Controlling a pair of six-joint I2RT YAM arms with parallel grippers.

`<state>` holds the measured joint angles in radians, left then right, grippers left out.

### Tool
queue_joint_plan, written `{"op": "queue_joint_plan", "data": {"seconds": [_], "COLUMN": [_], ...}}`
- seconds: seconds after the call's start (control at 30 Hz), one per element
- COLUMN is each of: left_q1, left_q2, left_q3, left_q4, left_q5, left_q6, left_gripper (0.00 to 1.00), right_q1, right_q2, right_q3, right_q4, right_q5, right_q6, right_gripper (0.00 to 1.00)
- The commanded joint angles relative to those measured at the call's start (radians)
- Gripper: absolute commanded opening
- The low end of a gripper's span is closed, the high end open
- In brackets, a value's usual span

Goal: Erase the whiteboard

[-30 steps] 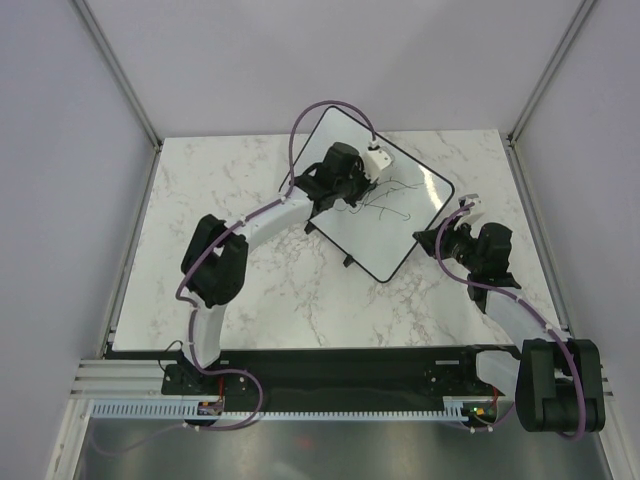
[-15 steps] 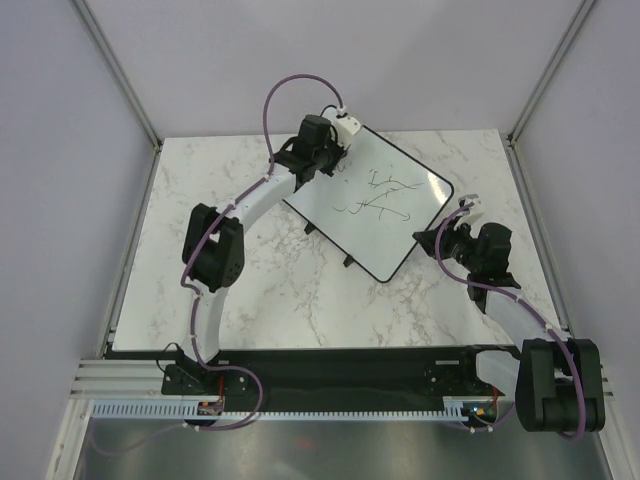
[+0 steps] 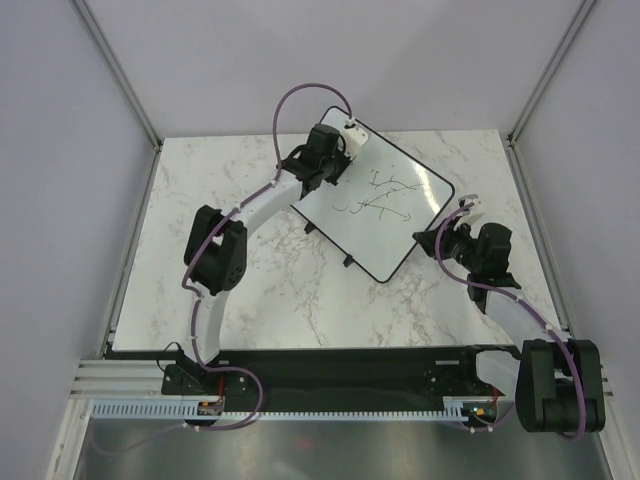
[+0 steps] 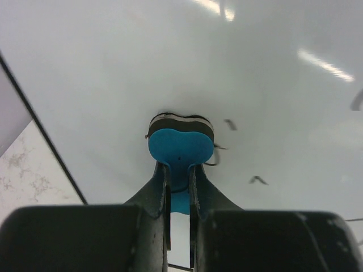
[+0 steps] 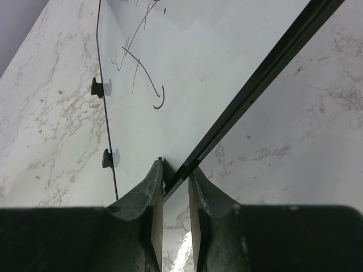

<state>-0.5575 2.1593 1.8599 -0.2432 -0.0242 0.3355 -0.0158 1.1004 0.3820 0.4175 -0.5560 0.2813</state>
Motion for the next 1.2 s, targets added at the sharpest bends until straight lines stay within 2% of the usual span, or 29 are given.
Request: {"op": "queue_joint_plan", "data": {"seconds": [0.0,0.13,0.33,0.63,0.77,1.0,1.17], "left_q1": [-0.114,-0.160,-0.144,0.042,0.065,0.001,-0.120], "left_q2": [-0.075,-0.081,-0.027,0.048,0.053,0.025,0.005], "left_q3": [-0.048,-0.077,-0.050,0.119,0.156,0.133,0.139], "left_q4": [0.002,-0.004,-0.002,-0.016,-0.027,-0.031,-0.042], "left_q5": [0.101,0.144,0.057,-0.028,-0.048,-0.019,0.012], "left_q6": [0.020,0.020,0.068,0.013,0.017,0.019,0.022], "left_gripper": [0.02,0.02,0.02,0.02,0.02,0.02,0.02], "right_q1": [-0.001,-0.001,-0.001,0.001,0.000,0.002,0.005], "right_q2": [-0.013,-0.016,-0.017,-0.020,-0.017,-0.020,-0.022], "right_q3": [0.001,0.001,0.005,0.001,0.001,-0.002,-0.002], "right_q4": [0.007,0.001,0.000,0.001,0.003,0.004,0.000], "right_q5": [0.044,0.044,0.045,0.044,0.044,0.047,0.050], "right_q6": [-0.087,-0.088,-0.088,-0.088,-0.087,-0.087,-0.090], "right_gripper": [0.00,0.00,0.00,0.00,0.00,0.00,0.00]}}
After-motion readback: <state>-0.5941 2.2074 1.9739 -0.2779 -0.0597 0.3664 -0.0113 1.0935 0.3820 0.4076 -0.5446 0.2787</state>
